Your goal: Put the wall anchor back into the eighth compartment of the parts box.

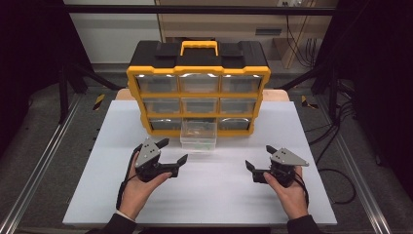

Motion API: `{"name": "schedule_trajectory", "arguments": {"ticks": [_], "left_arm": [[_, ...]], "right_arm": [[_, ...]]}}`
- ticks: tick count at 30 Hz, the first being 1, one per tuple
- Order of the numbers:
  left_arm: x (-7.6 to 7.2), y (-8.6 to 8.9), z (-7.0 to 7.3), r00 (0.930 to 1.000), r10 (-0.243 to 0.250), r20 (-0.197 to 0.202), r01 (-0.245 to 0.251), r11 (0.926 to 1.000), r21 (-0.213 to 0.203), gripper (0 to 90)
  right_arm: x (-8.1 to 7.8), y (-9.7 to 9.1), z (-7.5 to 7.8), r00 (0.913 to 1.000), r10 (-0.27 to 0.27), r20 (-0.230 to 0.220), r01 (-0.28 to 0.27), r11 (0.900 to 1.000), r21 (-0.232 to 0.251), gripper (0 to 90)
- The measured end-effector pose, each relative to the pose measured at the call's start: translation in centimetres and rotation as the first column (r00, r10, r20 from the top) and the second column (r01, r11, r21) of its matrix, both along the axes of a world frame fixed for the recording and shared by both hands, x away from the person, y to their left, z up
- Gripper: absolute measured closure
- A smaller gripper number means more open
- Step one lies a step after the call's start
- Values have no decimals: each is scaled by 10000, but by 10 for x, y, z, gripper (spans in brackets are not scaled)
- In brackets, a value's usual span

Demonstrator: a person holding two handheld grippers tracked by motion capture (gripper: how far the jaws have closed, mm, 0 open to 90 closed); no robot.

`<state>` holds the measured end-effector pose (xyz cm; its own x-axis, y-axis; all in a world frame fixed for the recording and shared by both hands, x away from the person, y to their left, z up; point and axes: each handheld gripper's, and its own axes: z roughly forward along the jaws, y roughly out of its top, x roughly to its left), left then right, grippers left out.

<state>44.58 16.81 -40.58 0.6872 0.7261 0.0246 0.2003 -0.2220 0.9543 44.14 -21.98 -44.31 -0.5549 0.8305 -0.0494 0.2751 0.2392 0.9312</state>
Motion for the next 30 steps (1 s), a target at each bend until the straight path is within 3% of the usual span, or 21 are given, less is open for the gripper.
{"name": "schedule_trajectory", "arguments": {"ticks": [5,12,15,19,24,30], "left_arm": [[2,-4,0,10000,-30,-91,28,9996,-275,159],[2,-9,4,10000,-61,-48,60,9998,-183,180],[2,-11,5,10000,5,-57,-7,9994,-332,236],[1,-17,7,9999,-84,-55,83,9998,-189,299],[5,-25,6,9997,-207,-152,207,9998,38,442],[6,-37,8,9986,-491,-216,493,9987,110,502]], "right_arm": [[0,1,0,9999,-170,12,170,9998,-68,79],[0,1,-1,9997,-221,-53,221,9998,18,82],[0,2,-2,9998,-191,-15,191,9998,-11,82],[0,1,-3,9998,-174,29,174,9997,-144,82],[0,0,-3,9996,-279,-34,278,9996,-13,85],[0,-2,-2,9995,-318,4,318,9995,92,85]]}}
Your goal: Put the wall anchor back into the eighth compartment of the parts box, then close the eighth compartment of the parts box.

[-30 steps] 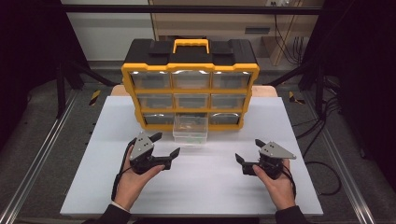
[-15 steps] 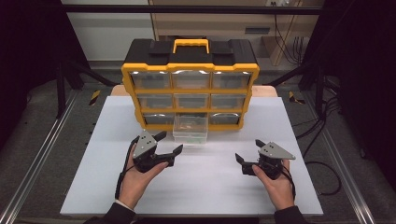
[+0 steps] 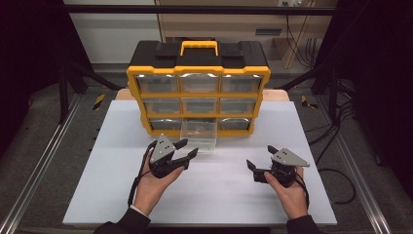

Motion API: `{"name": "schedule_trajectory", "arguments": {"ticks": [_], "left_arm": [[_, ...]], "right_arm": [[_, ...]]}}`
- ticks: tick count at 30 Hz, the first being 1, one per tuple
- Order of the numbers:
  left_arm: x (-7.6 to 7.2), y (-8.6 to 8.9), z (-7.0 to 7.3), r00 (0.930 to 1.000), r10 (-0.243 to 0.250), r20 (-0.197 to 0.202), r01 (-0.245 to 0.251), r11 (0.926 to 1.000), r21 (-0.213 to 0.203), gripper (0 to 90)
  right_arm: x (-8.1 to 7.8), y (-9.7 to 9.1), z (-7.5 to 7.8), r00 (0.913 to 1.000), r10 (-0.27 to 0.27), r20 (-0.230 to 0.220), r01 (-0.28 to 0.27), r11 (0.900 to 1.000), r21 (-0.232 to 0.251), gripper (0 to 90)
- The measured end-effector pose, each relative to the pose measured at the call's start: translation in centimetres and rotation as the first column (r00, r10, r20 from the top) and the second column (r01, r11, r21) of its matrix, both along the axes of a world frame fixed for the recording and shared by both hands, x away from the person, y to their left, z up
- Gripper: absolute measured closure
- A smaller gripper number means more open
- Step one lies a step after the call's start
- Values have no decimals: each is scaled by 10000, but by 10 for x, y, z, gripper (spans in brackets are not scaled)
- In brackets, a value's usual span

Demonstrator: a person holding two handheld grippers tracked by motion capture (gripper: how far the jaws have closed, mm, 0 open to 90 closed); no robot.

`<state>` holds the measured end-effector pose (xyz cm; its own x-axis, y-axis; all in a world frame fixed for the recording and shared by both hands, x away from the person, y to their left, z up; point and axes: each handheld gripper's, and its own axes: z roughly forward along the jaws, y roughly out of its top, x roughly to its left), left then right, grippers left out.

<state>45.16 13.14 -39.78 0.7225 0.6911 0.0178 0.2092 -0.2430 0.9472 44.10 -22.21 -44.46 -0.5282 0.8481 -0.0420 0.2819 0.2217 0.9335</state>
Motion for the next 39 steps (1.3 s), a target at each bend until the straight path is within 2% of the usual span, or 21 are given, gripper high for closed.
{"name": "schedule_trajectory", "arguments": {"ticks": [4,8,14,18,20,22,27,31,36,39], "left_arm": [[0,-6,0,9996,-143,-260,147,9998,151,582],[1,-11,-5,9983,-348,-470,363,9989,310,712],[7,-14,-10,9948,-80,-1011,145,9979,633,841],[12,-15,-16,9884,141,-1512,-12,9963,855,889],[14,-15,-19,9824,202,-1859,-65,9973,737,895],[15,-16,-21,9795,248,-2000,-105,9973,724,897],[21,-17,-26,9751,589,-2139,-347,9928,1150,898],[29,-18,-27,9717,809,-2219,-455,9860,1604,898],[39,-23,-31,9648,1059,-2408,-521,9742,2197,898],[45,-26,-33,9596,1267,-2511,-697,9721,2241,898]], "right_arm": [[1,-2,0,10000,7,54,-7,10000,-31,85],[0,-2,0,10000,14,87,-14,10000,-28,85],[0,-1,0,10000,20,93,-19,10000,-61,85],[0,-1,0,9999,66,119,-66,10000,-66,85],[0,-1,0,9999,54,98,-54,10000,-66,85],[0,0,0,9999,71,91,-70,9999,-132,85],[0,-1,1,9999,68,108,-67,10000,-67,85],[0,1,0,9999,72,108,-70,9999,-137,86],[1,0,0,9999,86,109,-84,9999,-147,86],[0,-1,1,9999,50,109,-49,10000,-80,86]]}}
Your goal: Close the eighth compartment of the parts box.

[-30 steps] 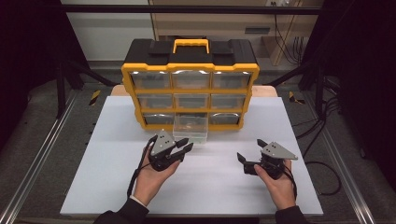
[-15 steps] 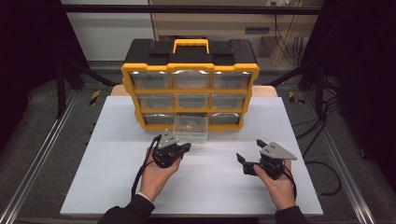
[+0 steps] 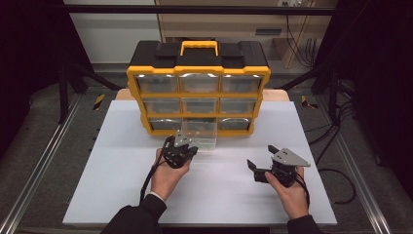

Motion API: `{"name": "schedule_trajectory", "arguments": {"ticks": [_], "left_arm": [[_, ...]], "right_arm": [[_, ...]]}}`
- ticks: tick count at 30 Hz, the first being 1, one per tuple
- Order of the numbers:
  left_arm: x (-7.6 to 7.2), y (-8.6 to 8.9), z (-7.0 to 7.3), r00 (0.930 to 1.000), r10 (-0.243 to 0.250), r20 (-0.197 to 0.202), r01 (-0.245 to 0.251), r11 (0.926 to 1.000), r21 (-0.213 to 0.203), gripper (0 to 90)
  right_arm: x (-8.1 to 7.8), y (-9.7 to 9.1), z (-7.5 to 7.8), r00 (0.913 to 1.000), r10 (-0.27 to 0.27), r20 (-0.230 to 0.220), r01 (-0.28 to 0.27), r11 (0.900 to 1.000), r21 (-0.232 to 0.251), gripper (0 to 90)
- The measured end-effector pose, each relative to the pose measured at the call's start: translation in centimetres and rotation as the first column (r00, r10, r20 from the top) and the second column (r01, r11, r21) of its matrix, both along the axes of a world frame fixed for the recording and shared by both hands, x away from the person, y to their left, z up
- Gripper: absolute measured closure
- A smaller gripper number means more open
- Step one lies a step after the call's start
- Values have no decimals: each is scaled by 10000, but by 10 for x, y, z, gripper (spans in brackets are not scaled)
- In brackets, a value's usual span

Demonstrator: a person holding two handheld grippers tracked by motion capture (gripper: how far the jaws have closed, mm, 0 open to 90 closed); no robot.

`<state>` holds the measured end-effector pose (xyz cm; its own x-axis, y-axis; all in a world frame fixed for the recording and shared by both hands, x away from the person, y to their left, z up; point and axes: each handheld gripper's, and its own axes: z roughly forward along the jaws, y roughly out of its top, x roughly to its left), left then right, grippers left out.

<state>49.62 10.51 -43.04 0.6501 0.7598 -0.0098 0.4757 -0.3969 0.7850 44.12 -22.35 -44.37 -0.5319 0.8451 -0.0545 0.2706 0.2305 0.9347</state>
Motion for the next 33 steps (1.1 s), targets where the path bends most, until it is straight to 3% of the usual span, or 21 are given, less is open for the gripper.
{"name": "schedule_trajectory", "arguments": {"ticks": [6,8,12,18,22,27,31,33], "left_arm": [[8,-7,-5,9998,162,103,-166,9986,496,897],[11,-8,-6,9995,309,37,-310,9989,357,897],[13,-13,-7,9998,116,130,-127,9961,868,897],[22,-13,-5,9988,454,174,-462,9977,503,897],[26,-12,-7,9991,426,82,-430,9970,644,897],[30,-13,-8,9982,595,83,-598,9974,401,897],[34,-13,-8,9986,532,80,-535,9970,558,898],[34,-14,-9,9978,653,123,-658,9968,449,898]], "right_arm": [[1,0,0,10000,60,44,-59,9999,-111,87],[2,1,0,10000,84,44,-84,9998,-166,87],[2,1,0,10000,76,23,-75,9999,-105,88],[2,0,0,10000,74,42,-73,9999,-99,88],[3,0,0,9999,100,51,-100,9999,-126,89],[3,1,-2,9999,114,22,-114,9999,-54,95],[4,0,-3,9999,128,38,-128,9999,-13,98],[4,0,-3,9999,126,2,-126,9999,24,98]]}}
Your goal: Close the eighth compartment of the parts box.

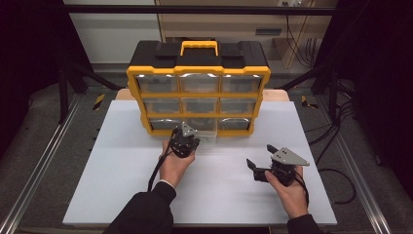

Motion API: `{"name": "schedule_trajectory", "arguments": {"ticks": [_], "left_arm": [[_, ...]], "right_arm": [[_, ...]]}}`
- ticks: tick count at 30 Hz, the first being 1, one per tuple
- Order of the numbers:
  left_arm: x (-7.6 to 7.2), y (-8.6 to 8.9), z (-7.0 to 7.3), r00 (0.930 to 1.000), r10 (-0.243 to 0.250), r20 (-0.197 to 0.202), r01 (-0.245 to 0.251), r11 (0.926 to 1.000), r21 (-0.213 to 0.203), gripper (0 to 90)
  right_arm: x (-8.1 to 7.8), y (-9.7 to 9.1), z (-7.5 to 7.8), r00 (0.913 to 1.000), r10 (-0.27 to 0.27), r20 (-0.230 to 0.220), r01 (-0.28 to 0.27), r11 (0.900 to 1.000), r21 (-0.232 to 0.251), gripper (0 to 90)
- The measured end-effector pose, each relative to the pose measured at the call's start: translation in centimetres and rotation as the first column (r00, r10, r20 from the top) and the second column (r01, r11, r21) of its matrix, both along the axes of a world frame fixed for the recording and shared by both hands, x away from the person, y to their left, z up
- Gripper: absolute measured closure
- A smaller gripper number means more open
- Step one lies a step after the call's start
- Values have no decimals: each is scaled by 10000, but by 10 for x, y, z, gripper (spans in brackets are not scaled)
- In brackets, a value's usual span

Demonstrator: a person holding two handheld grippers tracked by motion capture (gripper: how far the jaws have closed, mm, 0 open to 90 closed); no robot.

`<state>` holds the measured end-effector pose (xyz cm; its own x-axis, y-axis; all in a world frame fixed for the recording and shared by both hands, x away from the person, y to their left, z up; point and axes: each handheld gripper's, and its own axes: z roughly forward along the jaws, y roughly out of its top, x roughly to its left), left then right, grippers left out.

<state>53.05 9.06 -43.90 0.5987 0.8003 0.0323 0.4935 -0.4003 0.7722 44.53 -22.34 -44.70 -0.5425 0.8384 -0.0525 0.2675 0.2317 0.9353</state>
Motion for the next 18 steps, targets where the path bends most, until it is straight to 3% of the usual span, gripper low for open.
{"name": "schedule_trajectory", "arguments": {"ticks": [5,10,12,13,18], "left_arm": [[1,-1,0,10000,-51,-47,52,9999,144,898],[2,-7,-2,10000,-63,-25,63,10000,70,898],[2,-8,-3,10000,-17,24,17,10000,50,898],[2,-8,-2,10000,-96,-19,96,9996,264,898],[3,-7,-1,10000,-63,74,61,9997,233,899]], "right_arm": [[-1,0,0,10000,-58,58,57,9999,135,105],[-2,4,1,9986,119,515,-122,9999,61,104],[-3,4,1,9984,101,557,-103,9999,35,105],[-2,4,1,9985,73,549,-75,10000,42,105],[-3,3,2,9986,14,519,-20,10000,98,103]]}}
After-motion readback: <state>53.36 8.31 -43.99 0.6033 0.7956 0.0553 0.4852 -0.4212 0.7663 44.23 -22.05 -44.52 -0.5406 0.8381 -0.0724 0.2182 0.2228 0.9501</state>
